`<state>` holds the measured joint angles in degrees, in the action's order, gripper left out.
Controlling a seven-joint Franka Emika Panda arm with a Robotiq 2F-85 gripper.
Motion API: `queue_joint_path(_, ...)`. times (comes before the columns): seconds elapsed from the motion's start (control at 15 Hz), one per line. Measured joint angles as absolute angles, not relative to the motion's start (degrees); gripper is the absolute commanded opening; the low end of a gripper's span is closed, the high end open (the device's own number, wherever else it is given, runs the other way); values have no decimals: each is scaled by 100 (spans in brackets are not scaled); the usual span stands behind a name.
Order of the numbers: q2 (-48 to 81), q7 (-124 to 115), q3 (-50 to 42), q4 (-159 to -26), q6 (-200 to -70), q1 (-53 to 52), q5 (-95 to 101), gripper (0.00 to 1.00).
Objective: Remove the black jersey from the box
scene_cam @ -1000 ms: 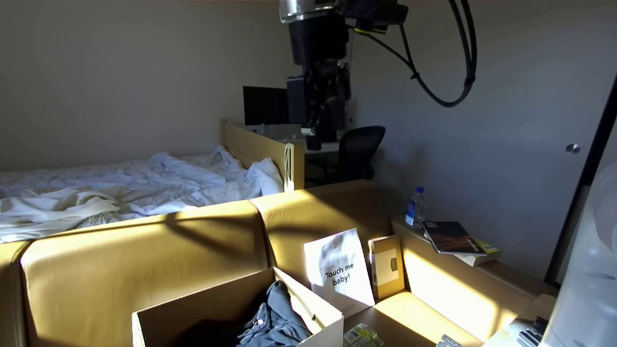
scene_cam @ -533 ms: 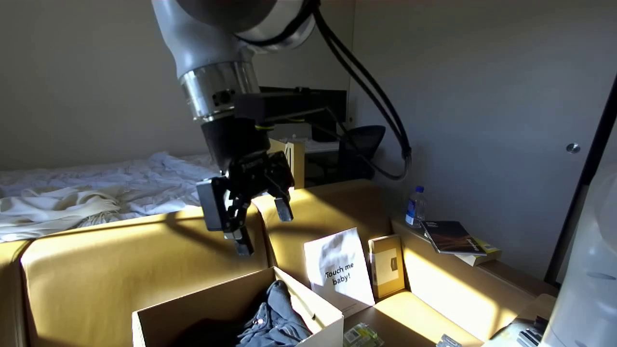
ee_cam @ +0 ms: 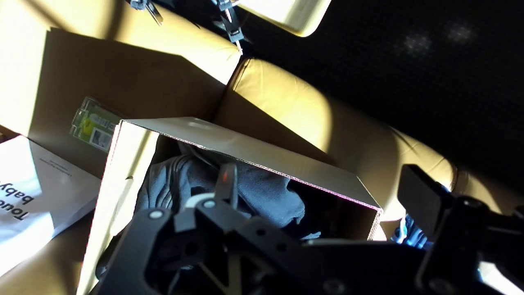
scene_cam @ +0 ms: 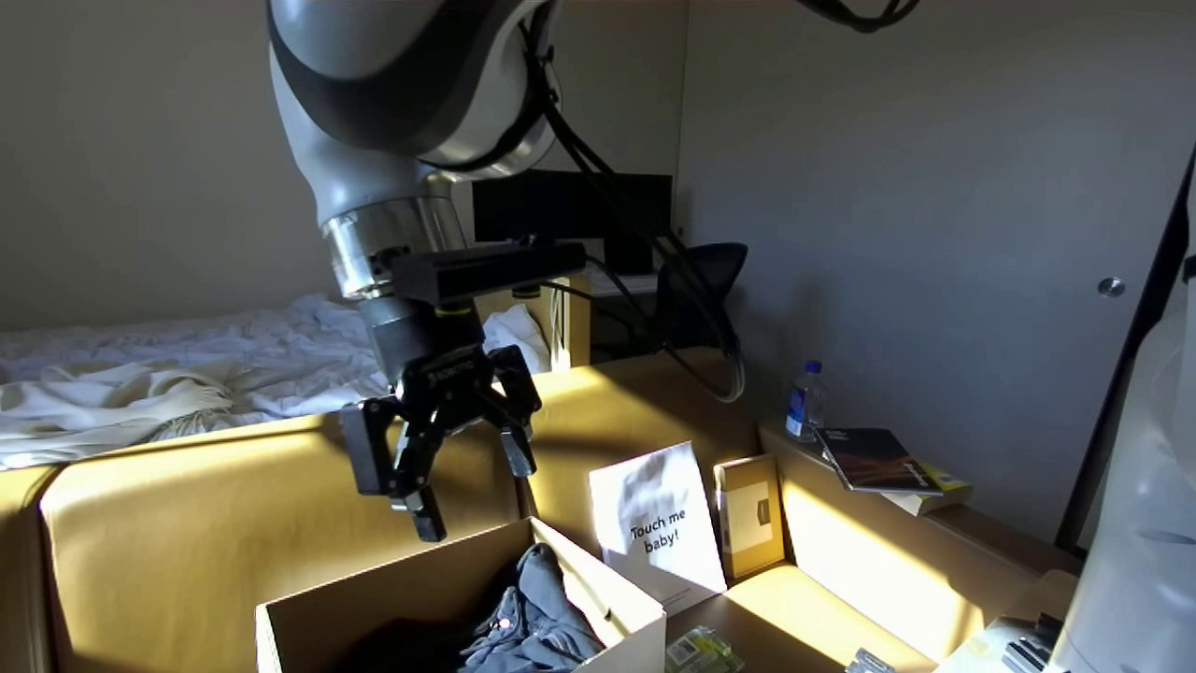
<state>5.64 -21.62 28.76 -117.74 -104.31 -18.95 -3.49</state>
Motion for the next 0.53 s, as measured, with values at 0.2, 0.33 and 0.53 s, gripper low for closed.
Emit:
queue_joint_path(0.2, 819, -2263, 2707, -11770, -10454, -2166, -351, 100)
queue_joint_path(0.33, 1233, -2805, 2582, -11777, -10670, -2380, -331, 100)
queue_joint_path(0.53, 1964, -3652, 2237, -11796, -11278, -2657, -315, 100)
